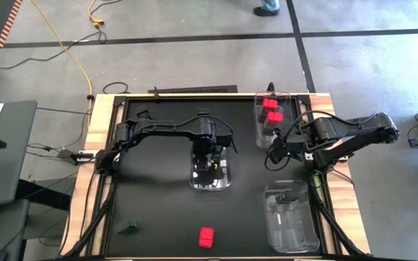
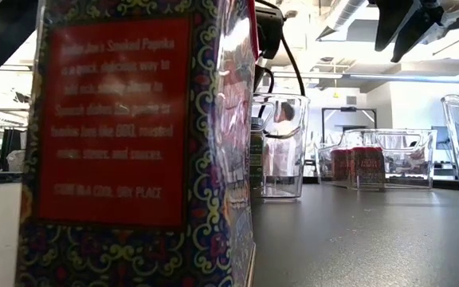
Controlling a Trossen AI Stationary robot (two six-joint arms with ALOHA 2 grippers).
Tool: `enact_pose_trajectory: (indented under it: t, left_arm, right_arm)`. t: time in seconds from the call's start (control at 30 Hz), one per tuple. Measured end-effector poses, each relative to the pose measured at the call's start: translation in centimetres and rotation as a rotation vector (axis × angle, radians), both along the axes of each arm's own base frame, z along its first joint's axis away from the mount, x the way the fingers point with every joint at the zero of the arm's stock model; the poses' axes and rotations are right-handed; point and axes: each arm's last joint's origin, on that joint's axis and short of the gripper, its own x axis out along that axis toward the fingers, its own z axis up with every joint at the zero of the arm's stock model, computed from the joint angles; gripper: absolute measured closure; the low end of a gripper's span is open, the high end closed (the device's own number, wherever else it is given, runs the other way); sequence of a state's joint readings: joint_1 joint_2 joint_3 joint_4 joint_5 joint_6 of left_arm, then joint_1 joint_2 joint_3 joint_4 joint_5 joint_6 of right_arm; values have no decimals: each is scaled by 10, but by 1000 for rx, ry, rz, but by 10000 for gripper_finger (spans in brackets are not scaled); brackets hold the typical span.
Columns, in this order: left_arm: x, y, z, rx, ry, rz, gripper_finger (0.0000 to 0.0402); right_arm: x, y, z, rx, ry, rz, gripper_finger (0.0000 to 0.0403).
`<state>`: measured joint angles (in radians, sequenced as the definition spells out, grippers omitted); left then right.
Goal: Sort spices by type
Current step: Put the green seasoning bottle into the middle left transparent bin
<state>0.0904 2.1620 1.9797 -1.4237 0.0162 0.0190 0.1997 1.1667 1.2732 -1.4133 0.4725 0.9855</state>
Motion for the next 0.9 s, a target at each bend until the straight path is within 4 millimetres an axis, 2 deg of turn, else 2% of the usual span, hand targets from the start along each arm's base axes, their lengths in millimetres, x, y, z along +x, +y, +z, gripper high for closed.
enact_pose_trajectory:
  t: [0.27, 0.4, 0.5, 0.9]
  left_arm:
    - [5, 1, -1, 5, -51, 6, 210]
    - [6, 1, -1, 19, -55, -2, 158]
    - [6, 1, -1, 22, -54, 0, 139]
    - [1, 0, -1, 20, -8, 65, 136]
  right_arm:
    - [0, 0, 0, 0, 0, 1, 73]
    - [0, 0, 0, -3, 4, 9, 73]
    - [0, 0, 0, -6, 7, 16, 73]
    - [0, 0, 0, -14, 18, 39, 73]
